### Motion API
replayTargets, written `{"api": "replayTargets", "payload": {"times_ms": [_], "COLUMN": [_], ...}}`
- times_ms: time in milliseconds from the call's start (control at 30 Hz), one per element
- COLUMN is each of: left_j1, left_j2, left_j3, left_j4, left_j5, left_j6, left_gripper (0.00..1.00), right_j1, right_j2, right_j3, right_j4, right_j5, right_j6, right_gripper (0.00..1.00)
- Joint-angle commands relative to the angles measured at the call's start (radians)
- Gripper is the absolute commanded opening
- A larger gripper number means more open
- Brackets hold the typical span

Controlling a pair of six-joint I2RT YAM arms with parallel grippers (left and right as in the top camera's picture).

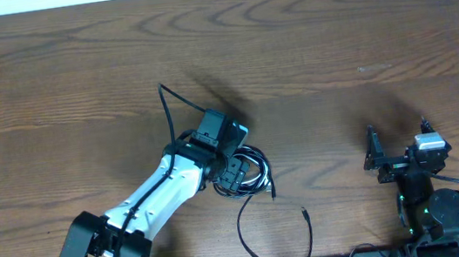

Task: Untangle cables
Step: 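Lower the left gripper onto the black and white cable coil, then grasp the cable coil with the left gripper and lift it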

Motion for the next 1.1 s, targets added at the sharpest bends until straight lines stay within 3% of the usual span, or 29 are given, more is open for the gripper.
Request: {"api": "replayTargets", "payload": {"times_ms": [0, 633, 800, 967, 1067], "left_j1": [-0.015, -0.029, -0.029, -0.029, -0.029], "left_j2": [0.008, 0.026, 0.046, 0.079, 0.092], "left_j3": [0.021, -0.012, -0.013, -0.013, -0.013], "left_j4": [0.016, 0.076, 0.076, 0.079, 0.079], "left_j5": [-0.064, -0.049, -0.049, -0.049, -0.049], "left_j6": [0.032, 0.053, 0.053, 0.053, 0.053], "left_gripper": [0.80, 0.76, 0.68, 0.66, 0.55], "right_j1": [0.006, 0.006, 0.006, 0.006, 0.006], "right_j2": [-0.005, -0.005, -0.005, -0.005, -0.005], "right_j3": [-0.001, -0.001, -0.001, -0.001, -0.001], "right_j4": [-0.005, -0.005, -0.005, -0.005, -0.005], "right_j5": [0.007, 0.007, 0.007, 0.007, 0.007], "right_j6": [-0.012, -0.012, -0.012, -0.012, -0.012], "right_gripper": [0.99, 0.99, 0.99, 0.99, 0.99]}}
